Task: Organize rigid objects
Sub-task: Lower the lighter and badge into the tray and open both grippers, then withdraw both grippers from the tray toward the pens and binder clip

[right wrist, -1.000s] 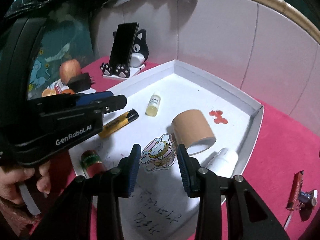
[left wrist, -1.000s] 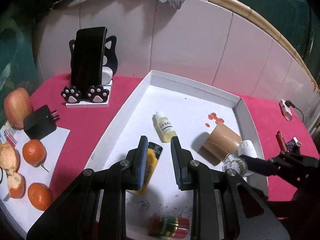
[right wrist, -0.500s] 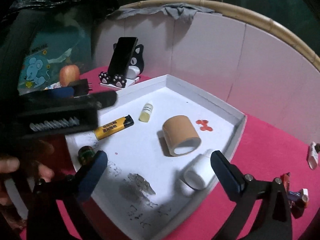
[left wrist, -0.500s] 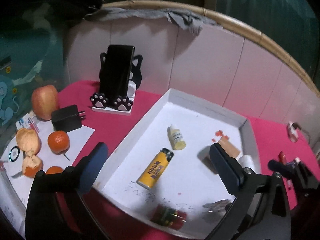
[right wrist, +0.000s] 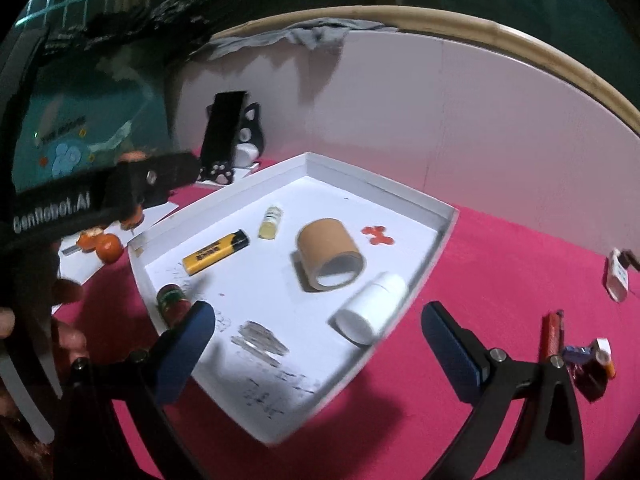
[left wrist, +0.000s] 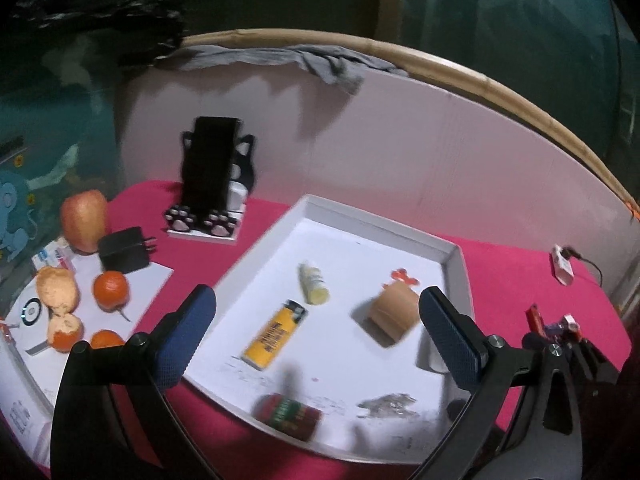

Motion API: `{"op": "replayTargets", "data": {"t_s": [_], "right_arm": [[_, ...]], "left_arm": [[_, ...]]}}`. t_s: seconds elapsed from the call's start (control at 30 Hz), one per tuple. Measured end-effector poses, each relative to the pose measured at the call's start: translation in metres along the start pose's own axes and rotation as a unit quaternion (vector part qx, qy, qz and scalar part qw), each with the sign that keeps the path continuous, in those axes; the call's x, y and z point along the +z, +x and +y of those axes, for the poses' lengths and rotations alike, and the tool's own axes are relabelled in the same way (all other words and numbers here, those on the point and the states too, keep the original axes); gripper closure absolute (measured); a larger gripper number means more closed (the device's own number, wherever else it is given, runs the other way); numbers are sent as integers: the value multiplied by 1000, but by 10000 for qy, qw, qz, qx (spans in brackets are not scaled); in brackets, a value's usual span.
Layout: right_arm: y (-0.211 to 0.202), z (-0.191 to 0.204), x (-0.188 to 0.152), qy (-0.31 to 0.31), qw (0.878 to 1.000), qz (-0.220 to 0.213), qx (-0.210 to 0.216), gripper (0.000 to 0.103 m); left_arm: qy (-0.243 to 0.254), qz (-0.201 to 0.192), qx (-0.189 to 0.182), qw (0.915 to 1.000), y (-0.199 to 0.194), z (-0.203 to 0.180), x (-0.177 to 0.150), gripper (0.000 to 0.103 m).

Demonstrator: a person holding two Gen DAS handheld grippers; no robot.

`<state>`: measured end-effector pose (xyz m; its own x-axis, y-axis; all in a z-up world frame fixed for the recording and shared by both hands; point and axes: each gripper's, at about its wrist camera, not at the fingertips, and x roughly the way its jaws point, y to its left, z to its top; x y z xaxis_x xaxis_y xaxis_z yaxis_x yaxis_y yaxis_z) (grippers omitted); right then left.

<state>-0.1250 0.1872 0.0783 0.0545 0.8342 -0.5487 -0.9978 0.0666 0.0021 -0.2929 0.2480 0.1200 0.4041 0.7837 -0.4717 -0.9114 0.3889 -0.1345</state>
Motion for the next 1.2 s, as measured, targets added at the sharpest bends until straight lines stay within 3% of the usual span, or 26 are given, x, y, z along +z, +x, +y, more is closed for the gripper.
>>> {"op": "replayTargets", "data": {"t_s": [0.2,0.37,0.5,0.67,0.8,1.03,1.2], "right_arm": [[-21,-48,-12,458,9984,-71,-312,0],[-45,-117,-29,1110,9908,-111,-770,0],[-70,-179,-50,1565,9775,-137,-1407,0],[-106,-248,-97,2524,9473,-238,-1960,0],[-114,-271,-126,3059,9311,-201,-1977,0],[-118,-276,-130,3175,9316,-286,-1744,0],[-116,-288,-137,3497,9233,-359,-1550,0]], "left_arm": [[423,233,-371,9981,5,-43,-11,1],[814,480,-729,9929,12,-83,-23,1],[1186,683,-998,9856,21,-118,-28,1],[1514,997,-1289,9750,41,-165,-25,1],[1846,1189,-1284,9671,67,-214,-28,1],[2069,1872,-1335,9510,133,-278,-48,1],[2282,1941,-1217,9463,150,-298,-60,1]]}}
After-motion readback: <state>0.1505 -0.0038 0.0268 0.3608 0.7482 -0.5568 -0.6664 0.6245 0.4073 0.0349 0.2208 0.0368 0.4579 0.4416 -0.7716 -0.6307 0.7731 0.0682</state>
